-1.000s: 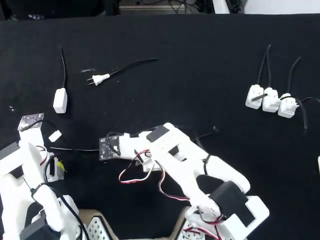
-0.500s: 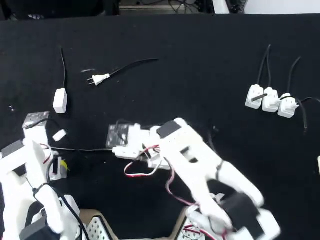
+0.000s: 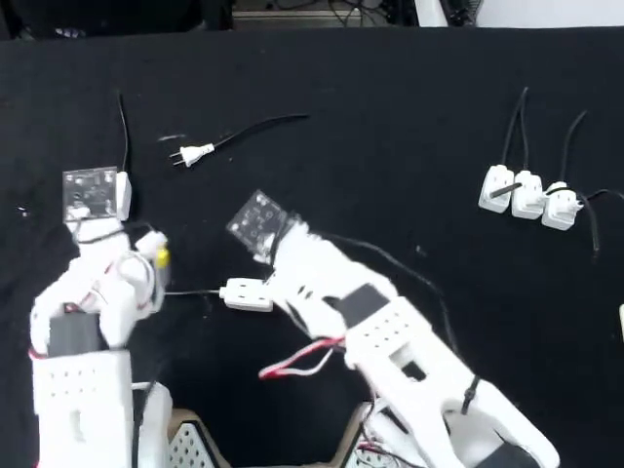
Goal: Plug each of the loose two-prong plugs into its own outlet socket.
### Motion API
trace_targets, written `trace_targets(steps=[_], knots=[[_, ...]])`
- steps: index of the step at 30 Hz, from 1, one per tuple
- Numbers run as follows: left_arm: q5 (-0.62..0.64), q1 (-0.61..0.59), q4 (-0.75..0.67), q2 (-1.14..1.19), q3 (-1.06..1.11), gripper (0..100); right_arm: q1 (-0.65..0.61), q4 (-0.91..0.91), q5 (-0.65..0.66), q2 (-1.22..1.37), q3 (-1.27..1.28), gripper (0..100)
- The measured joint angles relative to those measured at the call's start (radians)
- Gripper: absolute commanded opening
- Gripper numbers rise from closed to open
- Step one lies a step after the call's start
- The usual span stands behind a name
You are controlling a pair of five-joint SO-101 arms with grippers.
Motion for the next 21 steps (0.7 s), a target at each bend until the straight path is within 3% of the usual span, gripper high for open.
trace_targets(steps=[8, 21], knots=[[0.086, 0.244, -0.106, -0.160, 0.077, 18, -0.094, -0.078, -0.011, -0.091, 0.064, 1.0], [0.124, 0.359, -0.183, -0.169, 0.144, 18, -0.101, -0.083, -0.011, -0.213, 0.115, 1.0]])
